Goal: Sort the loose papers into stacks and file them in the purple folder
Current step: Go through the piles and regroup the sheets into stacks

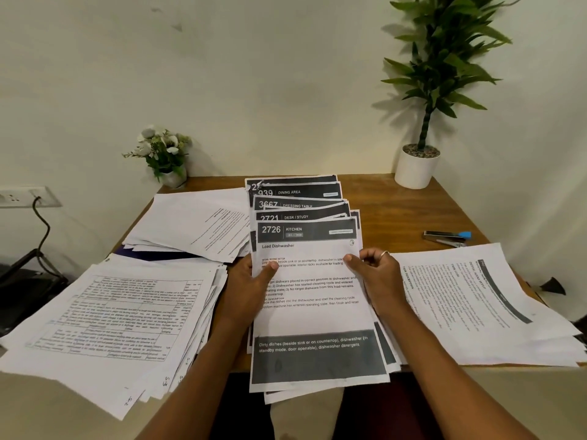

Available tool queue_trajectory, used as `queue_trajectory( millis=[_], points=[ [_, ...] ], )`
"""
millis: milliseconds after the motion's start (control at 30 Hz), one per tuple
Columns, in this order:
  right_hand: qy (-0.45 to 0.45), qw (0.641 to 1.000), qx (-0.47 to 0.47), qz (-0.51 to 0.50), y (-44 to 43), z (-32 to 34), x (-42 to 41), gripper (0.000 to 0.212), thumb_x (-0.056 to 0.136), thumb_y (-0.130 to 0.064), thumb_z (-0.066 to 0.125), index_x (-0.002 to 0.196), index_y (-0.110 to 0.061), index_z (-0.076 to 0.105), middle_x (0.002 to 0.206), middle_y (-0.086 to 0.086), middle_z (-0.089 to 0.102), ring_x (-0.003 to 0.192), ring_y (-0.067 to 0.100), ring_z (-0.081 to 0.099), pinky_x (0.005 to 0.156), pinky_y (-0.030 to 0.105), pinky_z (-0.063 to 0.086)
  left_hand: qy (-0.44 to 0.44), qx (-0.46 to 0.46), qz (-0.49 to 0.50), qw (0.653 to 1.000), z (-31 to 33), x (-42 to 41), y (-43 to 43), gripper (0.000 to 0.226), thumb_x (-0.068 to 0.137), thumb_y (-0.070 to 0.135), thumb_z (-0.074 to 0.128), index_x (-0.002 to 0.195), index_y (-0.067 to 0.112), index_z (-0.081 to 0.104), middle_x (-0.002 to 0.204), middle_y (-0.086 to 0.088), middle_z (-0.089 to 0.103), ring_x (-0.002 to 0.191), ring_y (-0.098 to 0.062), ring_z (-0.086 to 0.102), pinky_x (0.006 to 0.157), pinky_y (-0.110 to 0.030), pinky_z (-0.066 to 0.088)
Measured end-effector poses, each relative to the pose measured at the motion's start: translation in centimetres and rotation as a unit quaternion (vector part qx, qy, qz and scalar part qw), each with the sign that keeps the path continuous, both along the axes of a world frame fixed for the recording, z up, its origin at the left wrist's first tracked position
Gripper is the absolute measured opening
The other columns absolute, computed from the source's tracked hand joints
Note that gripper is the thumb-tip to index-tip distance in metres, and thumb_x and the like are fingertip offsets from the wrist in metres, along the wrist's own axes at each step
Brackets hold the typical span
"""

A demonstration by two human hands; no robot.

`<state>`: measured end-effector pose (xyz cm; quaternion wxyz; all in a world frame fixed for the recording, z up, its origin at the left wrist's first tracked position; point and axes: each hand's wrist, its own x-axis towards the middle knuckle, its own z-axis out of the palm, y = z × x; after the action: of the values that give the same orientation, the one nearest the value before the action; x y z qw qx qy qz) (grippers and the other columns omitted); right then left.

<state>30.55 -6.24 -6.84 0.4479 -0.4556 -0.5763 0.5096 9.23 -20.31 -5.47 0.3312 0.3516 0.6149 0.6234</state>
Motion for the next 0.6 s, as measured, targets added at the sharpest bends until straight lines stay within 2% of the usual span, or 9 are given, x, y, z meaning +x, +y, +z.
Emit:
queue_trajectory(
  millis=[133, 267, 367, 467, 600],
  points=[
    [0.013, 1.0, 0.003, -0.02, -0.04, 0.11, 0.02, 0.02, 0.084, -0.025, 0.082, 0.09, -0.008, 0.074, 0.086, 0.0, 0.074, 0.082, 0.016, 0.069, 0.059, 0.013, 0.048, 0.001, 0.006, 0.006, 1.0, 0.04, 0.03, 0.01, 0.024, 0.097, 0.017, 0.067, 0.121, 0.019, 0.065, 0.11, -0.001, 0.077, 0.097, -0.023, 0.076, 0.079, -0.046, 0.063],
    [0.024, 0.999, 0.007, -0.035, -0.18, 0.1, -0.28, 0.009, 0.085, -0.024, 0.081, 0.089, -0.02, 0.075, 0.088, -0.001, 0.077, 0.086, 0.019, 0.073, 0.073, 0.027, 0.056, 0.007, 0.022, 0.022, 0.999, -0.06, -0.06, 0.16, 0.028, 0.098, 0.019, 0.066, 0.126, 0.022, 0.063, 0.115, 0.002, 0.075, 0.1, -0.019, 0.075, 0.078, -0.039, 0.063],
    [0.037, 0.998, 0.011, -0.048, -0.41, 0.16, -0.37, 0.01, 0.085, -0.021, 0.082, 0.089, -0.023, 0.073, 0.086, -0.003, 0.077, 0.085, 0.016, 0.073, 0.074, 0.026, 0.056, 0.048, 0.015, 0.046, 0.998, -0.24, -0.12, 0.22, 0.025, 0.103, 0.029, 0.057, 0.127, 0.025, 0.062, 0.112, 0.01, 0.075, 0.098, -0.011, 0.074, 0.075, -0.029, 0.062],
    [0.022, 0.998, 0.018, -0.058, -0.59, 0.37, -0.35, 0.009, 0.087, -0.023, 0.08, 0.088, -0.022, 0.071, 0.084, -0.005, 0.076, 0.082, 0.012, 0.073, 0.069, 0.022, 0.054, 0.072, 0.003, 0.055, 0.996, -0.34, -0.34, 0.24, 0.026, 0.108, 0.038, 0.043, 0.12, 0.031, 0.065, 0.109, 0.011, 0.075, 0.098, -0.01, 0.073, 0.08, -0.036, 0.062],
    [0.022, 0.999, 0.014, -0.048, -0.03, 0.27, -0.29, 0.008, 0.09, -0.024, 0.076, 0.087, -0.02, 0.07, 0.111, -0.01, 0.07, 0.099, 0.011, 0.067, 0.084, 0.028, 0.053, 0.061, 0.002, 0.047, 0.997, -0.3, -0.31, 0.28, 0.031, 0.11, 0.039, 0.037, 0.116, 0.033, 0.066, 0.112, 0.011, 0.075, 0.103, -0.009, 0.071, 0.086, -0.037, 0.059]
  ],
)
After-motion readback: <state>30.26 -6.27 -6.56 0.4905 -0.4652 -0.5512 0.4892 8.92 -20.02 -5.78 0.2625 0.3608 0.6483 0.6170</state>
